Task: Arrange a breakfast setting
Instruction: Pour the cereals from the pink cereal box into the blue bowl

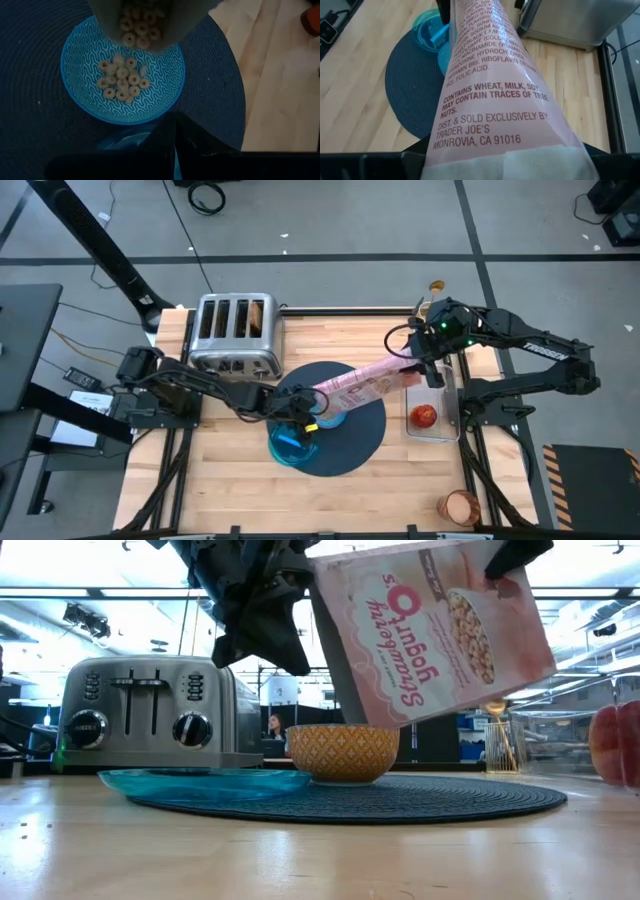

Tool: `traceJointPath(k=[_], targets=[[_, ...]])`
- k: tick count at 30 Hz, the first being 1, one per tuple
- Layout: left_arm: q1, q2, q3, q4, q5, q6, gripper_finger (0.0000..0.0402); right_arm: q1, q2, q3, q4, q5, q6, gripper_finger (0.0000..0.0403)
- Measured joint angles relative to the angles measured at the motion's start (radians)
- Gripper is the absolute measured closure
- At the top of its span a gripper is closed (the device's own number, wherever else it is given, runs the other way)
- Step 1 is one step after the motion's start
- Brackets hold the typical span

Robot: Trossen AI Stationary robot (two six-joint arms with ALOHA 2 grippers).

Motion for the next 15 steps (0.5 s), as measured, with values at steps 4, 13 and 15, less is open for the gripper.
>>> traceJointPath(k=[4, 13, 15], targets=[[-0.001, -0.016, 0.000, -0.005, 0.002, -0.003, 0.0396, 0.000, 0.005, 0.002, 0.005, -0.003, -0.004, 0.0214], [-0.001, -0.025, 0.000, -0.009, 0.002, -0.004, 0.0396, 0.016, 0.005, 0.027, -0.008, 0.013, -0.014, 0.0213], [-0.001, -0.025, 0.000, -0.009, 0.002, -0.003, 0.0396, 0.020, 0.005, 0.027, -0.012, 0.006, -0.005, 0.0213]])
